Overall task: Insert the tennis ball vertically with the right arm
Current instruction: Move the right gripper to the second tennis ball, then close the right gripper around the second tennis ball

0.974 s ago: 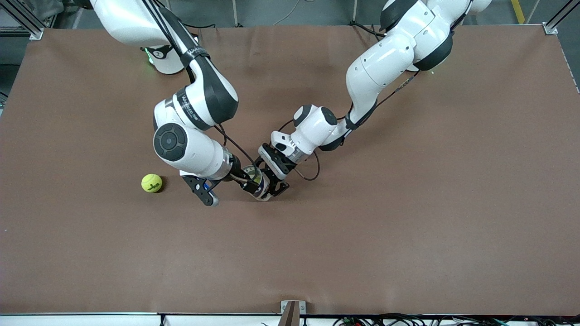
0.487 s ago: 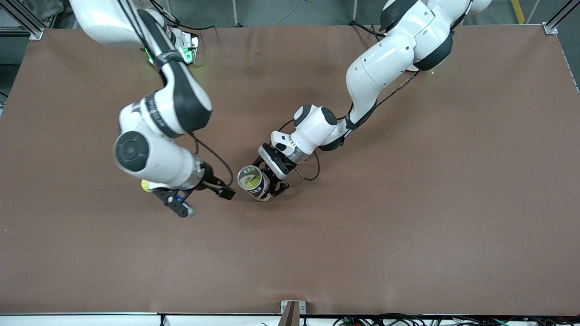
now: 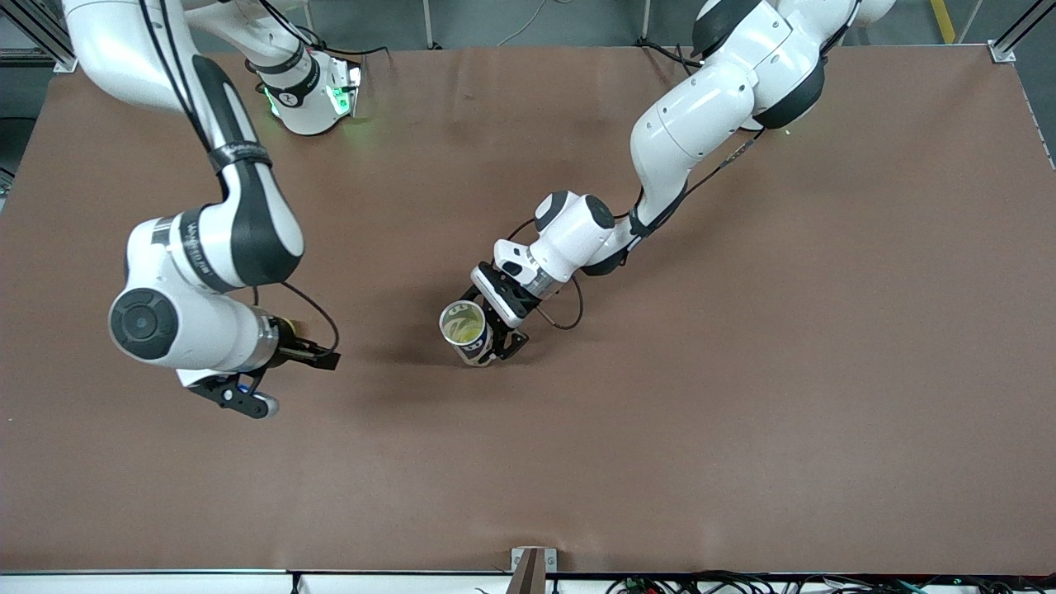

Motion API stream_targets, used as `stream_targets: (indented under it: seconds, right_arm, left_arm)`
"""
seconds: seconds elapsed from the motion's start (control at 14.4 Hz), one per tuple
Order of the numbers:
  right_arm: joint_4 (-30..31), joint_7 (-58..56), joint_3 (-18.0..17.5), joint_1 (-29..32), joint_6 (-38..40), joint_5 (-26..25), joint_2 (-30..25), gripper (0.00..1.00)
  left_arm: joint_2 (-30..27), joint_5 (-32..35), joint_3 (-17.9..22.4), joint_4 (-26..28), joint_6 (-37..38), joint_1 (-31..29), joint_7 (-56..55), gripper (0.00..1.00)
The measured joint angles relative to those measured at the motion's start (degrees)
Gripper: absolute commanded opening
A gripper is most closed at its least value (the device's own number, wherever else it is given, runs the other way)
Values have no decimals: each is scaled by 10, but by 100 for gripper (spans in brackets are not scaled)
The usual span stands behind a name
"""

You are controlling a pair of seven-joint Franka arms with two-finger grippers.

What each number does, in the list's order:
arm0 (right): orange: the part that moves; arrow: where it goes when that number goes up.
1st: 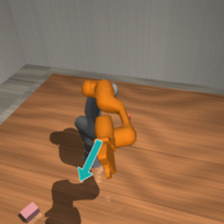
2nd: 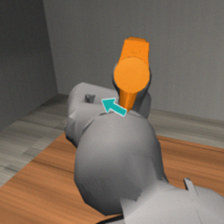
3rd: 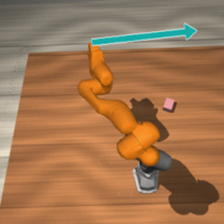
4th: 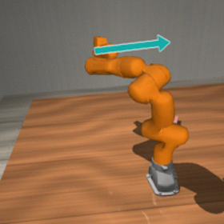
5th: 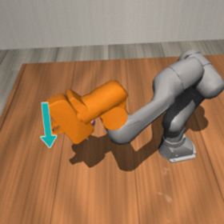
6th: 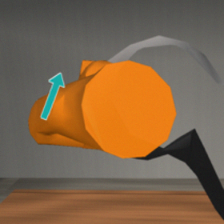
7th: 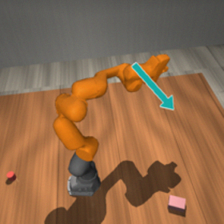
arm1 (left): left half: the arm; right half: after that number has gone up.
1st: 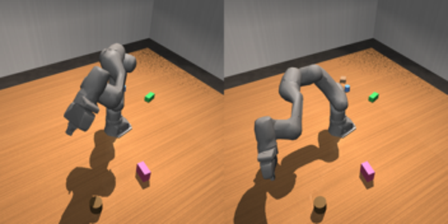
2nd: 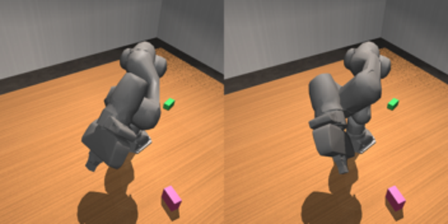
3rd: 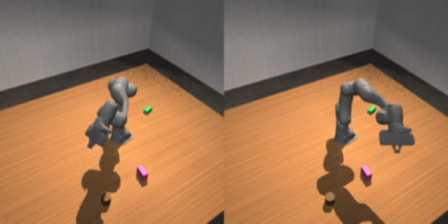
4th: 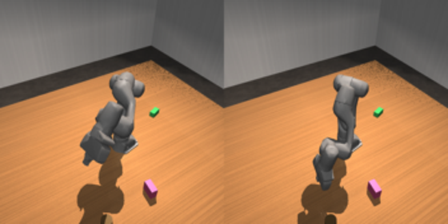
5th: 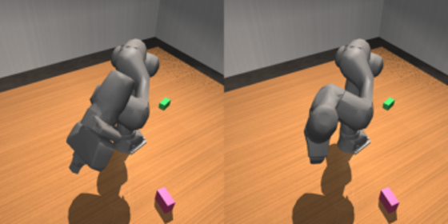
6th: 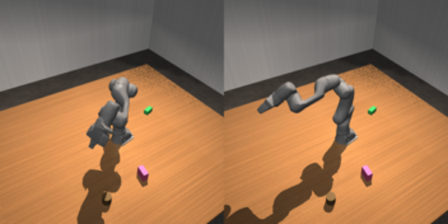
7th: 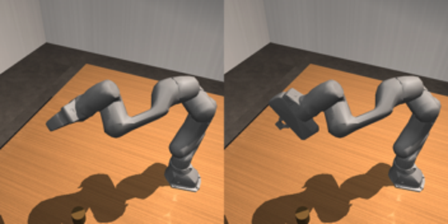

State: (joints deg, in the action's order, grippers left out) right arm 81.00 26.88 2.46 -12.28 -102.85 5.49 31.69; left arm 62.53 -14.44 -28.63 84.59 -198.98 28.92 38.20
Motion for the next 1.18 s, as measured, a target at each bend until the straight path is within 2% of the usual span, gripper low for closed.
stream_targets:
  seconds: [0.14,0.28,0.49,0.83,0.97,1.18]
  right_arm:
    - [33,-65,1,30,-40,-1,-2,100]
    - [84,-118,1,54,-100,-7,-10,100]
    - [179,-177,1,78,-203,-11,-28,100]
    - [340,-191,-3,83,-361,-11,-64,100]
    - [376,-192,-4,82,-387,-11,-75,100]
    - [397,-195,-4,82,-395,-12,-86,100]
  left_arm:
    - [0,0,0,0,0,0,0,87]
    - [0,0,0,0,0,0,0,100]
    - [0,0,0,0,0,0,0,100]
    - [0,0,0,2,0,0,0,100]
    - [0,0,0,4,0,-1,0,100]
    - [0,0,0,11,0,-3,0,100]
